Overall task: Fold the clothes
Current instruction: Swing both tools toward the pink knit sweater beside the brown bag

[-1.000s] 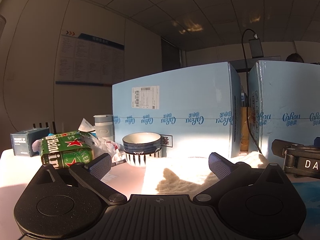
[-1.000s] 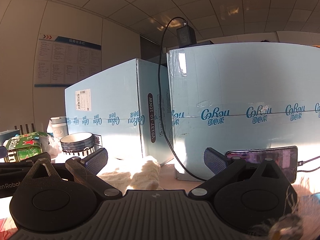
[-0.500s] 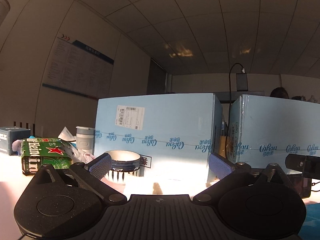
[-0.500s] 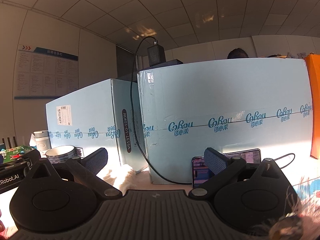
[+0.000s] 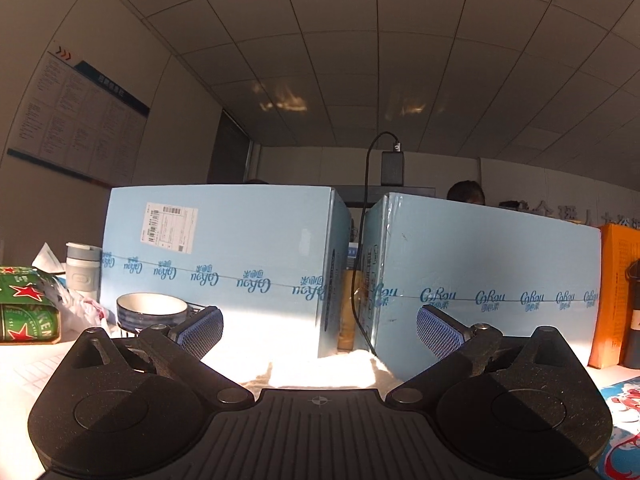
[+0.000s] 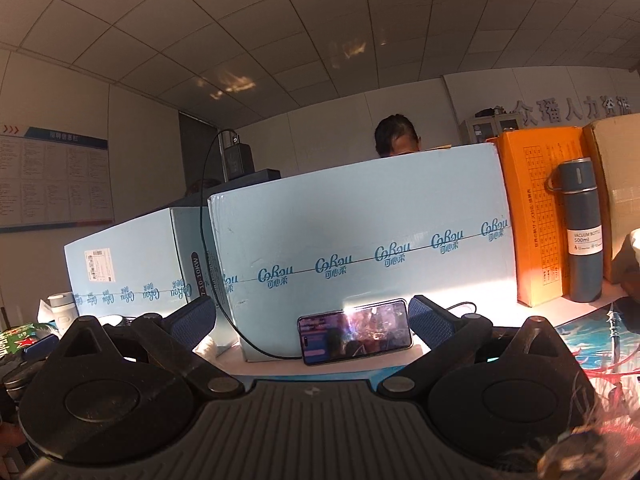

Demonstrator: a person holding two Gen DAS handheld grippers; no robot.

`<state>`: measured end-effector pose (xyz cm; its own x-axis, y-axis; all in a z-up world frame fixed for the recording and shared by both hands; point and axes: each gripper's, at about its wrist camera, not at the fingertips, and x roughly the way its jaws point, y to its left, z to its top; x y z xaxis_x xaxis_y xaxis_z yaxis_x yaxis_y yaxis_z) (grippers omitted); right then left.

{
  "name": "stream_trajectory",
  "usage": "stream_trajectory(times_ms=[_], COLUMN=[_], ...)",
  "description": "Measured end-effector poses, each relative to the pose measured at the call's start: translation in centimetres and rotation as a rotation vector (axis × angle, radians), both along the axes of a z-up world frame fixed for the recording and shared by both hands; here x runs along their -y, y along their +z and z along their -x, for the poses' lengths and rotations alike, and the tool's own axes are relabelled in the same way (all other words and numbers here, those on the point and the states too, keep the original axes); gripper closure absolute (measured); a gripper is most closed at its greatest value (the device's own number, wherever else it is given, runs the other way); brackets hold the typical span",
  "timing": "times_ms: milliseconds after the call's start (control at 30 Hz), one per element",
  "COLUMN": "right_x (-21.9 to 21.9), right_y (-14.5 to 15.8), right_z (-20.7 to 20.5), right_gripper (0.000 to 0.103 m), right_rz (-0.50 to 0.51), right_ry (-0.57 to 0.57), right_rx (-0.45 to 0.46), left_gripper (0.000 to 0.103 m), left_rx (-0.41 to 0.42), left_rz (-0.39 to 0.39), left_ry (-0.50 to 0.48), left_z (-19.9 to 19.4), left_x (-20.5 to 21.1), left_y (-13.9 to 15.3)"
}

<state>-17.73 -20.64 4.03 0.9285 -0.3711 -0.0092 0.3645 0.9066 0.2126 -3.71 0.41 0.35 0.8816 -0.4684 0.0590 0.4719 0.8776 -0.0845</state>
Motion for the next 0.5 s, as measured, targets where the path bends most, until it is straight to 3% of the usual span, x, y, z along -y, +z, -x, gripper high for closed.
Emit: stream_trajectory(times_ms=[233,500], right_x=[2.0,6.0], right_y=[0.1,-1.2], right_z=[6.8,14.1], right_gripper=[0.000,0.000], right_rz=[-0.022,-0.082], right_ry=[-0.126,-0.308], right_rx=[0.005,-0.004], left_gripper=[0.000,0.000], left_rx=[-0.012,0.027], left_rz=[-0.005,-0.056], left_ry=[-0.181,-0.413], left_z=[4.5,10.0], left_x=[2.5,9.0], left_y=[0.8,1.8])
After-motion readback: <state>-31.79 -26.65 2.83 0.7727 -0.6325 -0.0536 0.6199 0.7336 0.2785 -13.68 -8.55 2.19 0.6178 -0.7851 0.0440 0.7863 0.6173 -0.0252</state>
